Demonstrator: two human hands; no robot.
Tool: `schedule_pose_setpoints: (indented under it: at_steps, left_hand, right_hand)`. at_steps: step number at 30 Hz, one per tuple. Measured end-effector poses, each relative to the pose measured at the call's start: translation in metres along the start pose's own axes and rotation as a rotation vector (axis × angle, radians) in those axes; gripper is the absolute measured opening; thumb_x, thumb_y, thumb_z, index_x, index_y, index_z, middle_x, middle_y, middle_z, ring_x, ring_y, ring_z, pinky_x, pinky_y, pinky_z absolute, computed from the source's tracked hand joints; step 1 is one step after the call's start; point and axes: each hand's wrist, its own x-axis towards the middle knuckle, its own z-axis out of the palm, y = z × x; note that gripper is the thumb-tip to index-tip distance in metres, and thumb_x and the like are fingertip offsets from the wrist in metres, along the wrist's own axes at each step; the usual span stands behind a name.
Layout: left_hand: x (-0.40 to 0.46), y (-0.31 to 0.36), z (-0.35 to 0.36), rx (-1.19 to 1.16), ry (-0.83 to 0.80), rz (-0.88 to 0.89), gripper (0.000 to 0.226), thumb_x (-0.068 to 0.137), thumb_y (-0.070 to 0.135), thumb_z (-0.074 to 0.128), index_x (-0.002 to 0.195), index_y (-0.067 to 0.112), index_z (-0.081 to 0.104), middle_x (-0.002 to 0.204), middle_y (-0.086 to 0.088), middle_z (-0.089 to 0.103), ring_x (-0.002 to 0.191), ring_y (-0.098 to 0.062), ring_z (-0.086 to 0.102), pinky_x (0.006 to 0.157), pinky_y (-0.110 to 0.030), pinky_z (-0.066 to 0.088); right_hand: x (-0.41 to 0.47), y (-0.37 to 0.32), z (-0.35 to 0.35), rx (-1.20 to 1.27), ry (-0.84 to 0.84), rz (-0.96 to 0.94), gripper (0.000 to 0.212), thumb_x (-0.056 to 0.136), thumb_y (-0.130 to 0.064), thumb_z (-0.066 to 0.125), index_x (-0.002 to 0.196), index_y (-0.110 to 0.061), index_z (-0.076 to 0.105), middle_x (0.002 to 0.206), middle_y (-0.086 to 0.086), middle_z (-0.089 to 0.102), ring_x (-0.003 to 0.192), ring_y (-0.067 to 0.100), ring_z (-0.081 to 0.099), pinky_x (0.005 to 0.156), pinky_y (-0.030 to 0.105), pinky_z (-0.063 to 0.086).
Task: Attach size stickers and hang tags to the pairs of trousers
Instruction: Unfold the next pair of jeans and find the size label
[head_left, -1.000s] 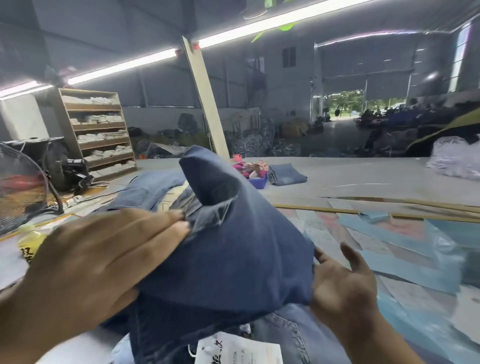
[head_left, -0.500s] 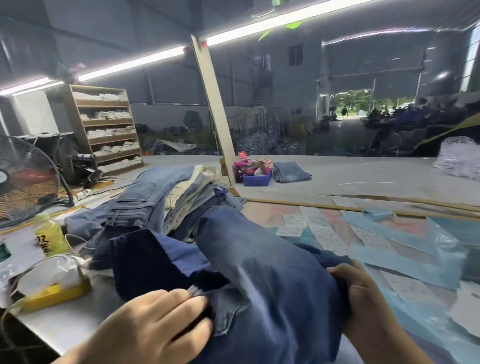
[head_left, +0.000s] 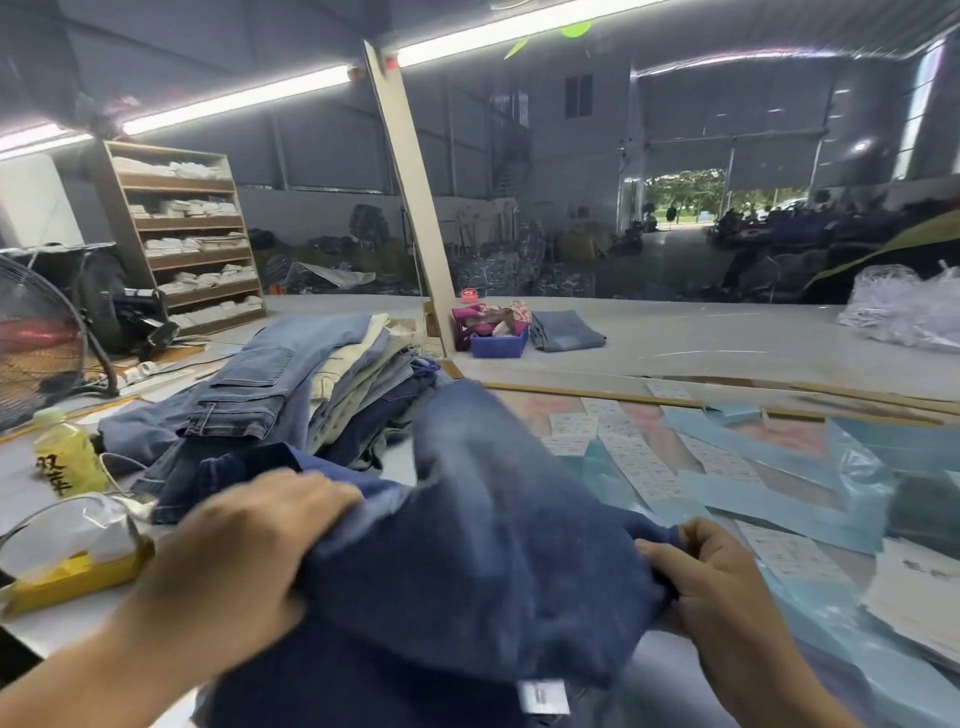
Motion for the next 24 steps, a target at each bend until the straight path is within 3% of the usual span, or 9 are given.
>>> schedule_pose_setpoints:
  at_steps: [2, 5, 9, 11, 14, 17, 18, 21, 24]
  left_hand:
    - [0.012, -0.013, 0.006, 0.092, 0.042, -0.184, 0.07, 0.03, -0.008, 0.079, 0.096, 0.013, 0.069, 0.085, -0.004, 0.068, 0.076, -0.033, 0.065, 0.064, -0.049, 0.057]
    - [0.034, -0.022, 0.021, 0.211, 0.106, -0.272, 0.068, 0.033, -0.004, 0.083, 0.098, 0.008, 0.065, 0.091, -0.011, 0.062, 0.081, -0.039, 0.058, 0.067, -0.052, 0.051]
    - [0.038, -0.019, 0.055, 0.231, -0.07, -0.274, 0.044, 0.051, -0.001, 0.079, 0.091, 0.011, 0.065, 0.084, -0.009, 0.059, 0.076, -0.036, 0.059, 0.063, -0.044, 0.052]
    - [0.041, -0.015, 0.067, 0.204, -0.21, -0.333, 0.038, 0.07, 0.01, 0.07, 0.106, 0.02, 0.061, 0.099, -0.003, 0.058, 0.092, -0.029, 0.058, 0.076, -0.041, 0.05]
    - [0.047, -0.007, 0.074, 0.169, -0.377, -0.35, 0.056, 0.082, 0.027, 0.057, 0.135, 0.03, 0.038, 0.126, 0.004, 0.046, 0.116, -0.02, 0.046, 0.095, -0.035, 0.041]
    - [0.043, 0.019, 0.076, 0.149, -0.435, -0.207, 0.101, 0.068, 0.035, 0.057, 0.15, 0.028, 0.0, 0.151, -0.003, 0.02, 0.138, -0.026, 0.027, 0.116, -0.045, 0.023]
    - [0.041, 0.034, 0.074, 0.124, -0.404, -0.093, 0.112, 0.058, 0.033, 0.06, 0.152, 0.025, 0.0, 0.153, -0.008, 0.022, 0.14, -0.031, 0.029, 0.116, -0.051, 0.025]
    - [0.043, 0.082, 0.077, 0.034, -0.249, 0.174, 0.105, 0.042, 0.025, 0.074, 0.143, 0.016, 0.048, 0.133, -0.016, 0.059, 0.116, -0.036, 0.061, 0.092, -0.053, 0.053]
    - [0.06, 0.093, 0.083, -0.051, -0.09, 0.213, 0.051, 0.058, 0.014, 0.078, 0.109, 0.013, 0.072, 0.1, -0.011, 0.072, 0.087, -0.034, 0.07, 0.073, -0.043, 0.058]
  right_hand:
    - [-0.003, 0.003, -0.004, -0.058, 0.03, -0.057, 0.028, 0.084, 0.007, 0.064, 0.073, -0.006, 0.042, 0.048, 0.002, 0.048, 0.041, 0.014, 0.046, 0.039, 0.03, 0.047]
    - [-0.006, 0.012, -0.001, -0.091, 0.11, -0.116, 0.029, 0.083, 0.011, 0.061, 0.07, -0.005, 0.04, 0.049, 0.007, 0.044, 0.04, 0.017, 0.041, 0.036, 0.029, 0.04]
    - [-0.001, 0.035, -0.002, -0.307, 0.174, -0.165, 0.032, 0.081, -0.004, 0.066, 0.064, -0.011, 0.04, 0.049, 0.002, 0.042, 0.05, 0.02, 0.04, 0.05, 0.039, 0.04]
    - [0.0, 0.041, -0.006, -0.442, 0.175, -0.176, 0.035, 0.083, -0.015, 0.067, 0.061, -0.014, 0.041, 0.046, -0.005, 0.043, 0.052, 0.02, 0.042, 0.055, 0.038, 0.039]
    - [-0.001, 0.046, -0.014, -0.498, 0.134, -0.217, 0.028, 0.091, -0.026, 0.057, 0.066, -0.017, 0.048, 0.053, -0.002, 0.056, 0.055, 0.021, 0.05, 0.059, 0.044, 0.044]
    - [-0.006, 0.048, -0.02, -0.508, 0.085, -0.334, 0.018, 0.093, -0.03, 0.05, 0.075, -0.028, 0.054, 0.066, -0.004, 0.062, 0.06, 0.012, 0.055, 0.062, 0.041, 0.047]
    - [-0.008, 0.048, -0.019, -0.505, 0.065, -0.381, 0.013, 0.09, -0.032, 0.049, 0.079, -0.031, 0.056, 0.068, -0.007, 0.063, 0.063, 0.01, 0.056, 0.063, 0.034, 0.047]
    - [-0.013, 0.046, -0.013, -0.442, -0.015, -0.468, 0.019, 0.083, -0.025, 0.049, 0.087, -0.036, 0.064, 0.081, -0.01, 0.065, 0.079, 0.008, 0.06, 0.069, 0.019, 0.042]
    - [-0.011, 0.044, -0.016, -0.553, 0.016, -0.539, 0.027, 0.078, -0.018, 0.05, 0.085, -0.04, 0.064, 0.091, -0.015, 0.055, 0.095, 0.006, 0.05, 0.081, 0.016, 0.036]
